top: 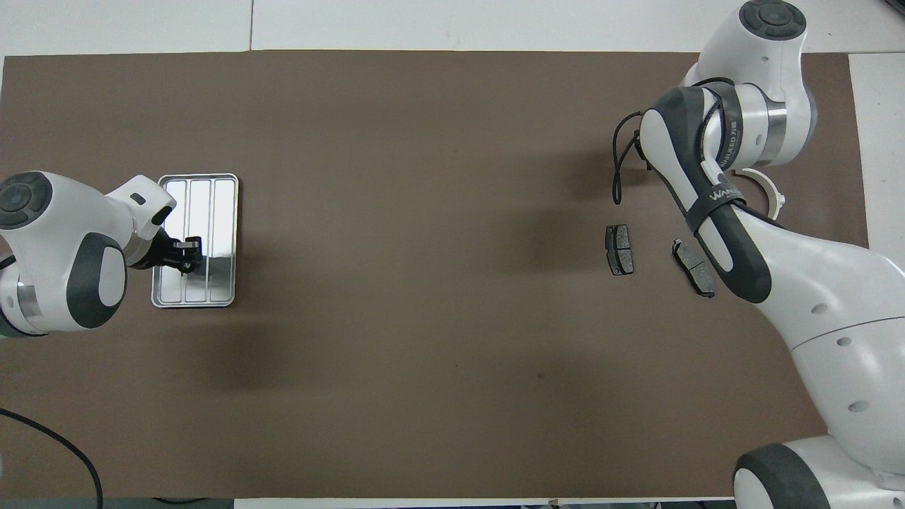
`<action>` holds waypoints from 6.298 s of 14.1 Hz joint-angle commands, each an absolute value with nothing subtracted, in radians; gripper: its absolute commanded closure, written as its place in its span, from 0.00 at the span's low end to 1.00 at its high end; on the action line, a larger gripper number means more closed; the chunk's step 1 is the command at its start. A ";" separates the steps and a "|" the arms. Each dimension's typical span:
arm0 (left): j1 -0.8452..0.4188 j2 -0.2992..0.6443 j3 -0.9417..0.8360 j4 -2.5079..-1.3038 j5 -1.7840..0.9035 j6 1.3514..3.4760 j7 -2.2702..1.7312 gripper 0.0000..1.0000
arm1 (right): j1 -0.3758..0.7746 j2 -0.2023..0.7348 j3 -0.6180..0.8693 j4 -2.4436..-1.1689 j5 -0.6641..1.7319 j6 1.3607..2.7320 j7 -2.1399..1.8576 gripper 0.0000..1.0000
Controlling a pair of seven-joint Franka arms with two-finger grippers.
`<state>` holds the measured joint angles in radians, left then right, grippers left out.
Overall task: Pick bearing gear from pile to tray
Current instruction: 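Release the bearing in the tray while the right gripper carries the second bearing center, then return the right arm to rest while the left gripper reaches the second bearing, then grasp the second bearing with the left gripper and carry it to the tray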
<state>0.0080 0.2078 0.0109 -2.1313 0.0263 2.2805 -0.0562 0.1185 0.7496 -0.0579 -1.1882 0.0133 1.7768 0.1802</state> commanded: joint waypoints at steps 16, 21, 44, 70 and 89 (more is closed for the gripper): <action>-0.005 0.155 0.008 -2.233 -0.015 2.395 -0.117 0.03 | 0.620 0.781 -0.032 -1.129 0.055 1.974 1.242 1.00; -0.005 0.169 0.008 -2.152 -0.018 2.362 -0.118 0.00 | 0.661 0.830 -0.032 -1.129 0.051 2.028 1.316 1.00; -0.194 0.193 0.006 -1.947 -0.060 2.246 -0.503 0.00 | 0.559 0.724 -0.034 -1.112 0.060 1.901 1.107 0.00; -0.592 0.540 0.017 -1.663 0.009 2.249 -1.071 0.38 | 0.107 -0.040 -0.080 -1.629 0.005 1.623 -0.035 0.00; -0.367 0.341 0.051 -1.765 0.041 2.054 -0.707 1.00 | 0.074 -0.137 -0.072 -1.738 -0.023 1.735 -0.029 0.00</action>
<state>-0.4525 0.4362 0.0619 -1.6601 0.0279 2.0627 -0.8454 0.0961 -0.1097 -0.0873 -1.7025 -0.0199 1.7101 -0.0100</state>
